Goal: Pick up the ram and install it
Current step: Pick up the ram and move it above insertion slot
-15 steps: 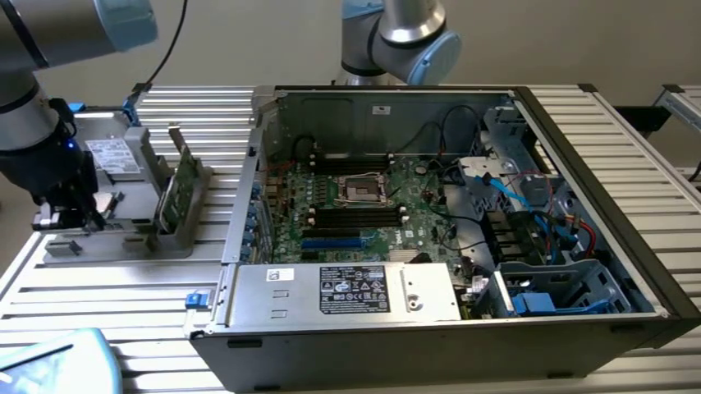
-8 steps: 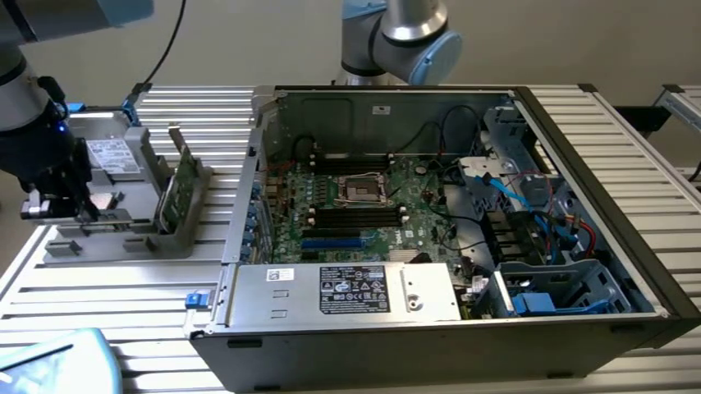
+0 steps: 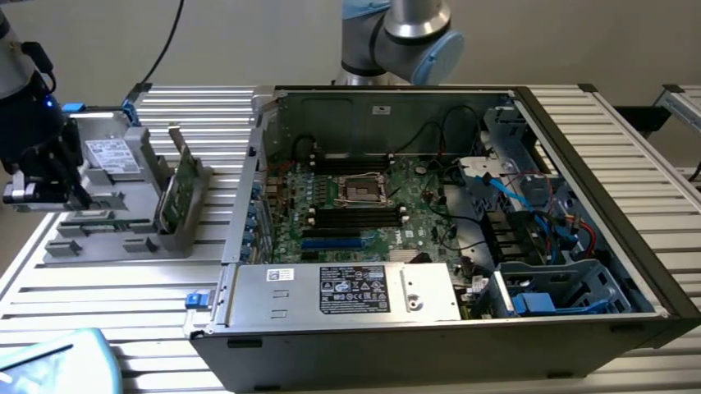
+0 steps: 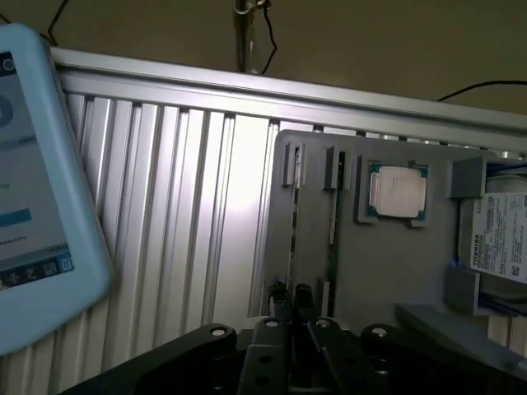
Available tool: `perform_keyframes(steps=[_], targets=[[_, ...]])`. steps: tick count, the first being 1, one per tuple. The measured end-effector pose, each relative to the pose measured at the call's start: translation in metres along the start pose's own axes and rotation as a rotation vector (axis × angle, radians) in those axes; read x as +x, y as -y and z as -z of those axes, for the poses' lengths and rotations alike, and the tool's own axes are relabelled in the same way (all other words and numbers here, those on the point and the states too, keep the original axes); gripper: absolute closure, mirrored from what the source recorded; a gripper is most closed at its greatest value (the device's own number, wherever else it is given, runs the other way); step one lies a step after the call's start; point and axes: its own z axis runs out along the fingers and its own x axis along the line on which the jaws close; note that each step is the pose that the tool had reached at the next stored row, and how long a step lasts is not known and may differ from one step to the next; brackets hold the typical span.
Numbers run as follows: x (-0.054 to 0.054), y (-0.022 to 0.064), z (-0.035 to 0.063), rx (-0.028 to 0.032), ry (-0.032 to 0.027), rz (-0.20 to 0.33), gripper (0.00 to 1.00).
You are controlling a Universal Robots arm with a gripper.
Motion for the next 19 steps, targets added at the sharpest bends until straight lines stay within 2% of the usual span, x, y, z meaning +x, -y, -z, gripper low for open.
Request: perform_keyframes(steps=[4, 13, 19], targets=[[0.003, 0.0058, 0.0126, -0.0083, 0.0042, 0.000, 0.86], [0.009, 0.0244, 0.0324, -0.0168, 0.0235, 0.001, 0.86], [0.015, 0.0385, 0.0464, -0.0225, 0.0287, 0.001, 0.86]])
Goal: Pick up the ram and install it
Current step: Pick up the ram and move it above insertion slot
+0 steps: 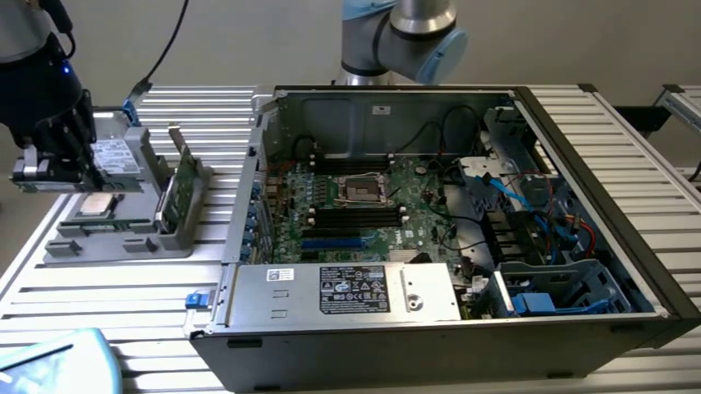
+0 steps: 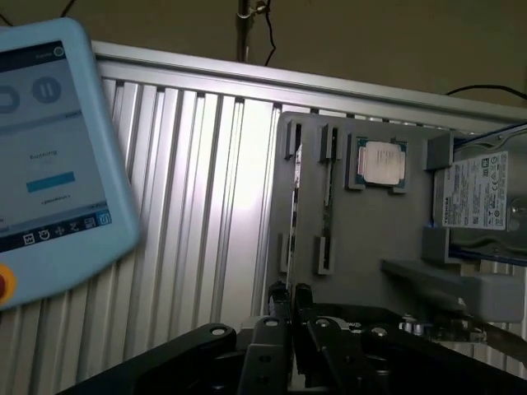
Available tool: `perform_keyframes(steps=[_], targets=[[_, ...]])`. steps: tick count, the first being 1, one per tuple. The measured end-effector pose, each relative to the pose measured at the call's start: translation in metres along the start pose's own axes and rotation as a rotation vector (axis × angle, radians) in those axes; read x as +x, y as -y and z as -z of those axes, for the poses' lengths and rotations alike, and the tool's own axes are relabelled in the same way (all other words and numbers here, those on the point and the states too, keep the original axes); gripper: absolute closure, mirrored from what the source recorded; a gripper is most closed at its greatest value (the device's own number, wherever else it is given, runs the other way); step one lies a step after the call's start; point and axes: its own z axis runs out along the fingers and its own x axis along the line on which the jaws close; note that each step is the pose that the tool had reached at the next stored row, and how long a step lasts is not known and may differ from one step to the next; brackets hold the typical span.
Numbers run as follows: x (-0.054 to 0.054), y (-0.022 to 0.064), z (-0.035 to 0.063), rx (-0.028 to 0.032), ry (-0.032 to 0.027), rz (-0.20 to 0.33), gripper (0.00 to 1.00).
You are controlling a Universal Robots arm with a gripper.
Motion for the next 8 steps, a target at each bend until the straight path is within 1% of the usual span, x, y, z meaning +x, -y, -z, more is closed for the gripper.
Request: perform_keyframes(steps=[4, 8], targets=[[0.007, 0.0137, 0.0087, -0.0010, 0.0005, 0.000, 0.86], [0.012, 0.0304, 0.0145, -0.0013, 0.0010, 0.000, 0.86]])
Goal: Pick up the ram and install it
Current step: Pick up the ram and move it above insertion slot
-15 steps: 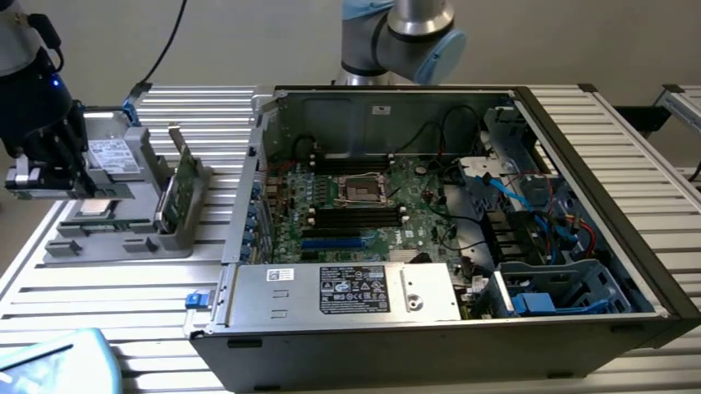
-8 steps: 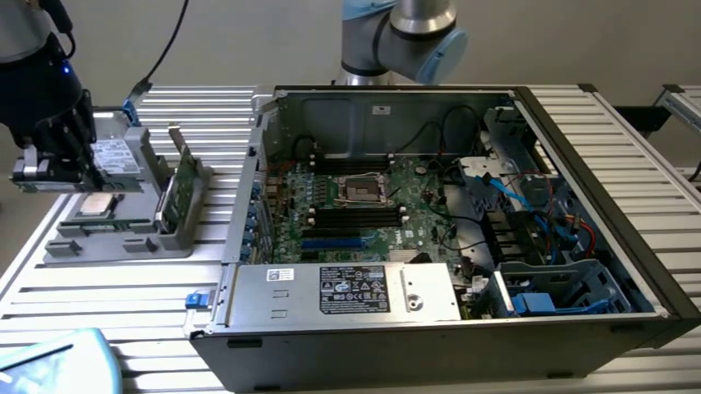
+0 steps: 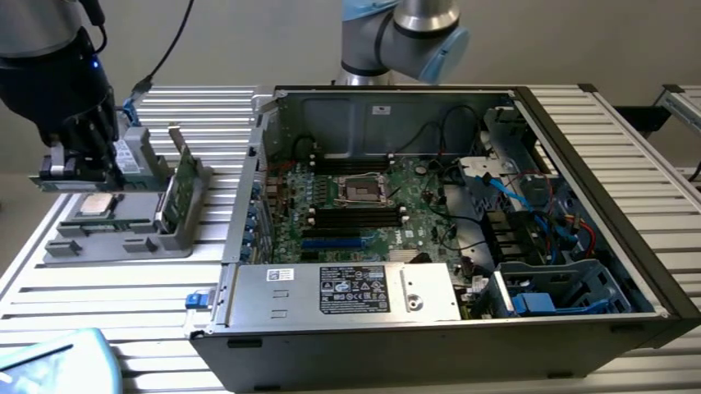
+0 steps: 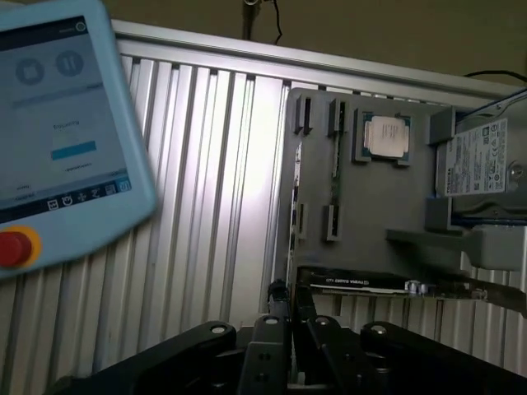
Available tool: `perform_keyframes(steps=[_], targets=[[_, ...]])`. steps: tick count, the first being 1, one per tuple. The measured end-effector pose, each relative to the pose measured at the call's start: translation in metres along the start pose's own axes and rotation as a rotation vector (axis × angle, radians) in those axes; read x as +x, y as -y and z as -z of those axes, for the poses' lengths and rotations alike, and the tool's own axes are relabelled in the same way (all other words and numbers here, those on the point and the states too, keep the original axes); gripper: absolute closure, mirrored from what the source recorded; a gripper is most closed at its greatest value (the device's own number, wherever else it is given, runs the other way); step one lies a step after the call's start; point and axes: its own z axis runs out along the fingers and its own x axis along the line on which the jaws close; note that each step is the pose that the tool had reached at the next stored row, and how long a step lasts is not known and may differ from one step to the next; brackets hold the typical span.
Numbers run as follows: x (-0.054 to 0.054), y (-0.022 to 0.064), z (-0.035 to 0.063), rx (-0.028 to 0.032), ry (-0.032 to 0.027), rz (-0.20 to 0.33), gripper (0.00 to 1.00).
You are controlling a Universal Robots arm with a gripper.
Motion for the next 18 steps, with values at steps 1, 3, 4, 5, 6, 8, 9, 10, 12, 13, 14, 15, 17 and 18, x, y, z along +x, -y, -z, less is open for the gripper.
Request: perform_keyframes(steps=[1, 3, 4, 5, 6, 8, 9, 10, 12, 13, 14, 15, 17, 18], targets=[[0.001, 0.0046, 0.0014, -0.0001, 0.0000, 0.000, 0.86], [0.004, 0.0130, 0.0041, -0.0003, 0.0000, 0.000, 0.86], [0.006, 0.0175, 0.0056, -0.0003, 0.0001, 0.000, 0.86], [0.007, 0.0218, 0.0068, -0.0006, 0.0001, 0.000, 0.86], [0.008, 0.0261, 0.0078, -0.0008, 0.0001, 0.000, 0.86], [0.010, 0.0346, 0.0098, -0.0016, 0.0002, 0.000, 0.86], [0.011, 0.0391, 0.0109, -0.0020, 0.0002, 0.000, 0.86], [0.012, 0.0436, 0.0121, -0.0026, 0.0001, 0.000, 0.86], [0.013, 0.0521, 0.0149, -0.0032, 0.0003, 0.000, 0.86], [0.013, 0.0561, 0.0172, -0.0034, 0.0004, 0.000, 0.86], [0.013, 0.0603, 0.0209, -0.0038, 0.0009, 0.001, 0.86], [0.013, 0.0640, 0.0257, -0.0041, 0.0017, 0.000, 0.86], [0.013, 0.0718, 0.0358, -0.0043, 0.0040, 0.001, 0.86], [0.013, 0.0756, 0.0408, -0.0044, 0.0050, 0.001, 0.86]])
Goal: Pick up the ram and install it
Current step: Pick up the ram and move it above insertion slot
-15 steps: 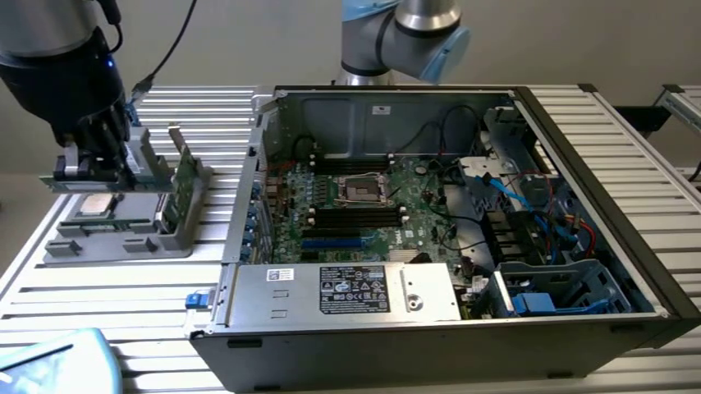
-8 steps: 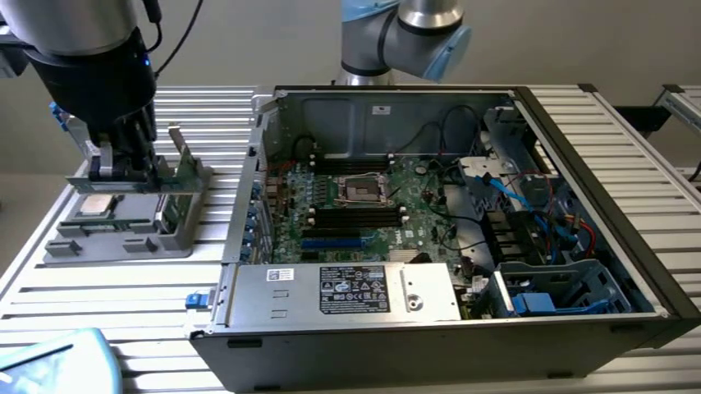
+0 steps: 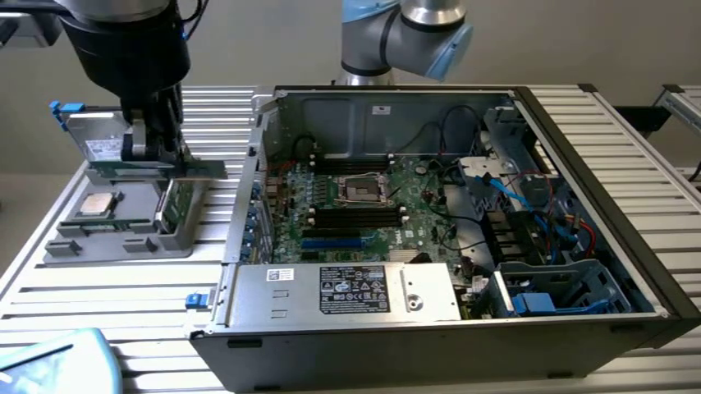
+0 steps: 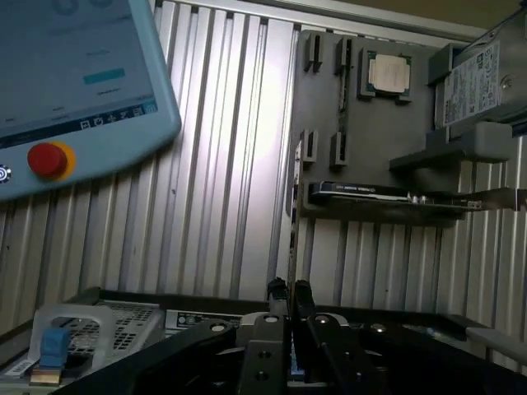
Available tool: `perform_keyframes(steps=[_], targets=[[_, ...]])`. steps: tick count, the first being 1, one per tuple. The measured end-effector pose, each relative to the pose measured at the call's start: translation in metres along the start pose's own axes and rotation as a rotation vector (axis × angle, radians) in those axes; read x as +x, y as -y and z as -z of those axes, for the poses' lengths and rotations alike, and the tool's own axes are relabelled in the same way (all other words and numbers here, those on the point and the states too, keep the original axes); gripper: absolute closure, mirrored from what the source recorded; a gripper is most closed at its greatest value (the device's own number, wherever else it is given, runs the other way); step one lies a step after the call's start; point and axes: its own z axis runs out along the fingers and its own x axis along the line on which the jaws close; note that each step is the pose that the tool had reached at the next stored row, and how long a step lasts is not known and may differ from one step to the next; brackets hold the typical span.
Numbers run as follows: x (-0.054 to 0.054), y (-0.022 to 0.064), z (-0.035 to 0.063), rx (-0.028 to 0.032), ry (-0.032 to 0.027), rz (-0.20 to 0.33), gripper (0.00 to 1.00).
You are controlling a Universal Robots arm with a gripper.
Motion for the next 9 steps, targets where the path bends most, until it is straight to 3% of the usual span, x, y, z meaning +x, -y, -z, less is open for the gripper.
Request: perform_keyframes(steps=[5, 9], targets=[[0.001, 0.0195, 0.0233, -0.0005, 0.0053, 0.001, 0.86], [0.002, 0.0362, 0.0339, 0.0000, 0.0105, 0.001, 0.86]])
